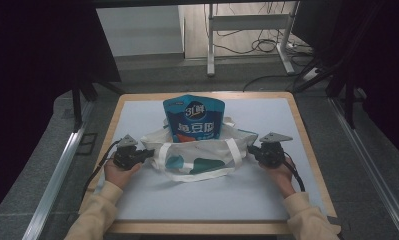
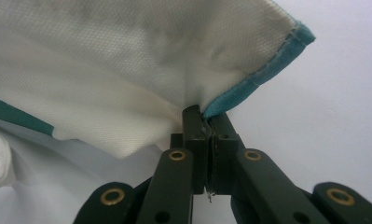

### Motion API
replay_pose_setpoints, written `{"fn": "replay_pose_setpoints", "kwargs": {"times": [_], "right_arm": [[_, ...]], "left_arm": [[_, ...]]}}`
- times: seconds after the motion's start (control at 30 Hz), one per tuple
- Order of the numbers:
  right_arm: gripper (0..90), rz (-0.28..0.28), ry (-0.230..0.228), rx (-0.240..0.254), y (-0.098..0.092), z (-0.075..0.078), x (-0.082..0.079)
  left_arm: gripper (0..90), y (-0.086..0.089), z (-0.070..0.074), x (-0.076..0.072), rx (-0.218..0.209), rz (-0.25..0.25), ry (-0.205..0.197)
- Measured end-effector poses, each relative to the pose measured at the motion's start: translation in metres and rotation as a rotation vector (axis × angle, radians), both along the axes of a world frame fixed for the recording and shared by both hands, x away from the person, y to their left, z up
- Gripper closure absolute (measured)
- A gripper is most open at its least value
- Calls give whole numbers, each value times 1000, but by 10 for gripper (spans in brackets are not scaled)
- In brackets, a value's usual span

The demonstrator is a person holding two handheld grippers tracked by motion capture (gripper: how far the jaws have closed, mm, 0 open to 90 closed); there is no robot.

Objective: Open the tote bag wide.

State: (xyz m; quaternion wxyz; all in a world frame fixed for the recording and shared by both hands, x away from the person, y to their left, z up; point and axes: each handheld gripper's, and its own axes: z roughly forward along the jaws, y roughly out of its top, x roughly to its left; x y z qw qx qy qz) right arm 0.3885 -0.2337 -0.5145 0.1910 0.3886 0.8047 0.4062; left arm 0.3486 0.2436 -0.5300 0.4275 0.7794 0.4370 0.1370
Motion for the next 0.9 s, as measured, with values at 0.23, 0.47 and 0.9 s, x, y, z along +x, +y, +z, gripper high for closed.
{"fn": "replay_pose_setpoints", "kwargs": {"times": [0.23, 0.47, 0.9], "right_arm": [[873, 0, 4, -4, 1, -2, 1], [869, -2, 10, 2, 1, -3, 1], [450, -77, -33, 102, -23, 19, -6]], "left_arm": [[866, -1, -2, 1, 5, 2, 5], [862, -2, -2, 1, 3, 11, 6], [400, 16, 26, -16, -92, 56, -120]]}}
